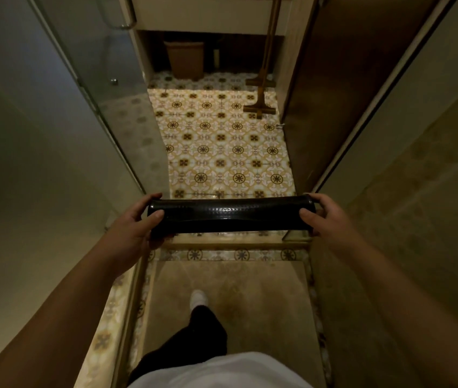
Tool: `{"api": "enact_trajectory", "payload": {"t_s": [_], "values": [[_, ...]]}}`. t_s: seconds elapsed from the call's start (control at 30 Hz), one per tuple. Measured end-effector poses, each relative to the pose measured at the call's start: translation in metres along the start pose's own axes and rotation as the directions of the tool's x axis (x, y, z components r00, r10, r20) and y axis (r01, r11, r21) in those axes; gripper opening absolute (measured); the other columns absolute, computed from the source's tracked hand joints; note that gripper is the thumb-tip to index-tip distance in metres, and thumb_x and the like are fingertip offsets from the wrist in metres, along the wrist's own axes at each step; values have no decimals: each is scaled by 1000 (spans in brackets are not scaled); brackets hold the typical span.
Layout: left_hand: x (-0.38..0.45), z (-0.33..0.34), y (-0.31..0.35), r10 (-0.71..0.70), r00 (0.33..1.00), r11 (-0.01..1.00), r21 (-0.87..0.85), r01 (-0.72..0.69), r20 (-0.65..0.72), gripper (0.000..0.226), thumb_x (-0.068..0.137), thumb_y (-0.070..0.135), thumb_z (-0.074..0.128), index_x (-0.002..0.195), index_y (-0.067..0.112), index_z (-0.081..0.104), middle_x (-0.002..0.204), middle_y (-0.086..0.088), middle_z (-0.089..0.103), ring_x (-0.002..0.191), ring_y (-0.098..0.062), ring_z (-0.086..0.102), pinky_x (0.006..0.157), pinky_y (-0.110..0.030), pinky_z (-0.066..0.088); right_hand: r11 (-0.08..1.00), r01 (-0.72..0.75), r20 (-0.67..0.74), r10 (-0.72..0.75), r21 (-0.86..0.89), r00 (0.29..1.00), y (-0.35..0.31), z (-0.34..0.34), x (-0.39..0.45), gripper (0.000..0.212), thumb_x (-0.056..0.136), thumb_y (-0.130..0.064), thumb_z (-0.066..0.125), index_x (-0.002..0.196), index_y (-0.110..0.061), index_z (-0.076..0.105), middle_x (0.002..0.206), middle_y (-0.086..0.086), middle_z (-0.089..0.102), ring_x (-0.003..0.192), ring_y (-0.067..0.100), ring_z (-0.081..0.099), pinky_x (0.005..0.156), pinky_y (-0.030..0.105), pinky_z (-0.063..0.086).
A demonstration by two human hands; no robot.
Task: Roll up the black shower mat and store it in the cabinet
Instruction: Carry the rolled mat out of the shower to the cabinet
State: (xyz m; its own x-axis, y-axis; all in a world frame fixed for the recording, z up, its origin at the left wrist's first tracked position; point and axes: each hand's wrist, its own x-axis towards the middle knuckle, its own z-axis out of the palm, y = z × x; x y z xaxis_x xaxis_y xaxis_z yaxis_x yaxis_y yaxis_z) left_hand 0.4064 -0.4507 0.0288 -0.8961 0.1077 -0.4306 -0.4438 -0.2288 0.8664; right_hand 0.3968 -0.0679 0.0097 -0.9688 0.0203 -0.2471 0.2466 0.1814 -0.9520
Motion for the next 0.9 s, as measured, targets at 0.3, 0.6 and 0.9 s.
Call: {"api": "enact_trajectory", "payload": {"t_s": [0.3,0.6,0.9], "values": [[123,-34,71,10,999,999,52,-12,41,44,81,15,64,120,36,60,117,-11,64,80,-35,70,60,-31,55,1000,-8,-68,7,-20,998,-36,29,107,43,91,-23,63,132,-22,49,102,5,65,83,12,66,58,18,50],[213,-43,104,-22,998,997,69,18,62,49,74,21,69,118,42,63,119,-10,65,88,-39,70,62,-30,56,998,-36,-92,31,-53,995,-59,30,192,39,92,-17,61,129,-23,49,99,-5,60,73,-6,66,54,13,50],[307,-8,123,-23,998,998,55,26,-59,57,69,25,74,122,40,58,118,-11,65,88,-37,72,64,-33,56,999,-38,-54,38,12,998,-65,-4,308,42,90,-20,65,129,-24,51,108,-1,65,97,15,65,76,31,54]]}}
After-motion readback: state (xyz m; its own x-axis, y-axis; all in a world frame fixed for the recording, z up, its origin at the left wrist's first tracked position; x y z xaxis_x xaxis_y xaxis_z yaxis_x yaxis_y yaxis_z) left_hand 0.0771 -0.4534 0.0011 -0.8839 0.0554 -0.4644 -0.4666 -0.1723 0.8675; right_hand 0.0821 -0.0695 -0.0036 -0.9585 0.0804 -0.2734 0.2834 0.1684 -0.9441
